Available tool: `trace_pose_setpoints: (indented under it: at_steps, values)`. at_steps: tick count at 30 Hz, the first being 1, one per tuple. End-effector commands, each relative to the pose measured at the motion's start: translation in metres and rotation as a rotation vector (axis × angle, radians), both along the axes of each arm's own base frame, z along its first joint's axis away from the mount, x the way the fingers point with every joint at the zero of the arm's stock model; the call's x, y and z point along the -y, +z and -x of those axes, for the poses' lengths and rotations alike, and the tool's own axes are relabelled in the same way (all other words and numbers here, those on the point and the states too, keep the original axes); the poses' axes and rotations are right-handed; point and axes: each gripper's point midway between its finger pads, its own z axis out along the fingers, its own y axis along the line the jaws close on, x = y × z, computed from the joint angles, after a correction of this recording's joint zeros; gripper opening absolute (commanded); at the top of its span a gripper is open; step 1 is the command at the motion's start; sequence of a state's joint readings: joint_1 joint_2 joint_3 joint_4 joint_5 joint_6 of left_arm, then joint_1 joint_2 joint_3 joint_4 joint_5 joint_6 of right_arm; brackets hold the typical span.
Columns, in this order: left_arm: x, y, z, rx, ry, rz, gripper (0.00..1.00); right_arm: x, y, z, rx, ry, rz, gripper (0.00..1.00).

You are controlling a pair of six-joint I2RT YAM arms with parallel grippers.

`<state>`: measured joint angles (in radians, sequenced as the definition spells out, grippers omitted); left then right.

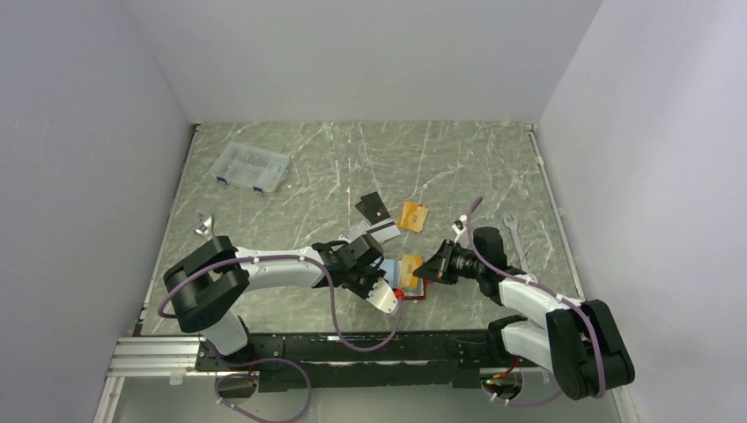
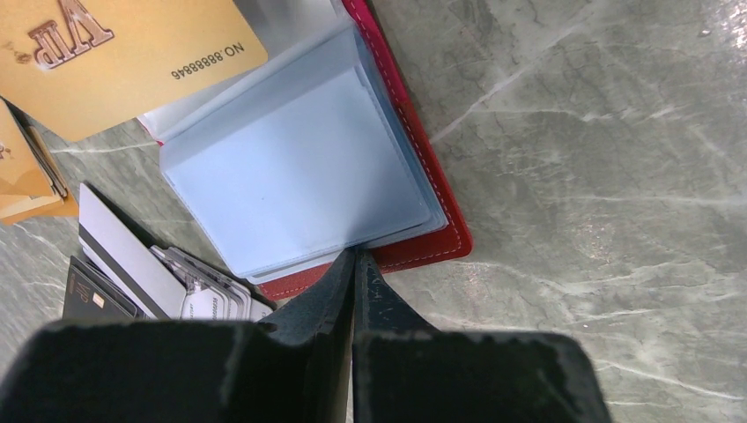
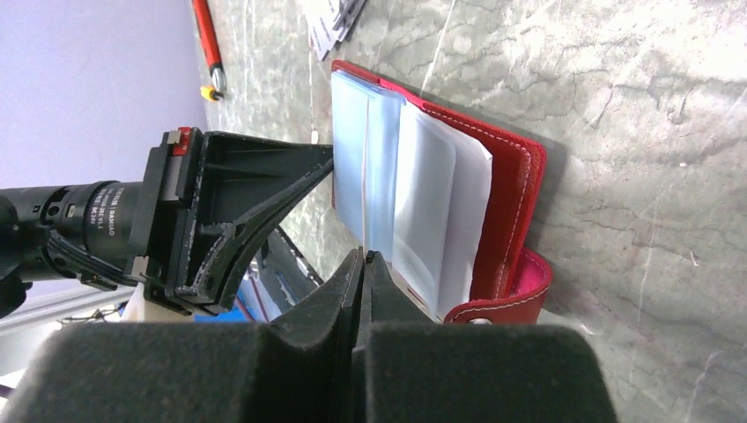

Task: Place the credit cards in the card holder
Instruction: Insert the credit card into the card holder.

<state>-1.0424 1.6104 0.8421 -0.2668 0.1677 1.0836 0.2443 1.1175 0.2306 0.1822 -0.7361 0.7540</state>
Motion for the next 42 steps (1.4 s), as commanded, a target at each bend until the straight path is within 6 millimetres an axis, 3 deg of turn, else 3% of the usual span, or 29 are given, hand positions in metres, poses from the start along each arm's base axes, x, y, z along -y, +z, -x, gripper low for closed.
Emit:
trace_pose_setpoints:
  at_steps: [1, 23, 34, 42]
  values:
    - [-0.004, -0.008, 0.004, -0.021, -0.002, -0.034, 0.08, -0.002, 0.010, -0.011, 0.072, -0.052, -0.061, 0.00]
    - [-0.002, -0.005, 0.003, -0.024, 0.008, -0.035, 0.06, -0.011, -0.007, -0.008, 0.036, -0.060, -0.081, 0.00]
    - [-0.003, -0.004, 0.003, -0.028, 0.011, -0.037, 0.05, -0.013, -0.025, 0.003, -0.024, -0.032, -0.058, 0.00]
    - [-0.004, -0.005, 0.003, -0.026, 0.010, -0.041, 0.04, -0.015, -0.026, 0.004, -0.029, -0.011, -0.058, 0.00]
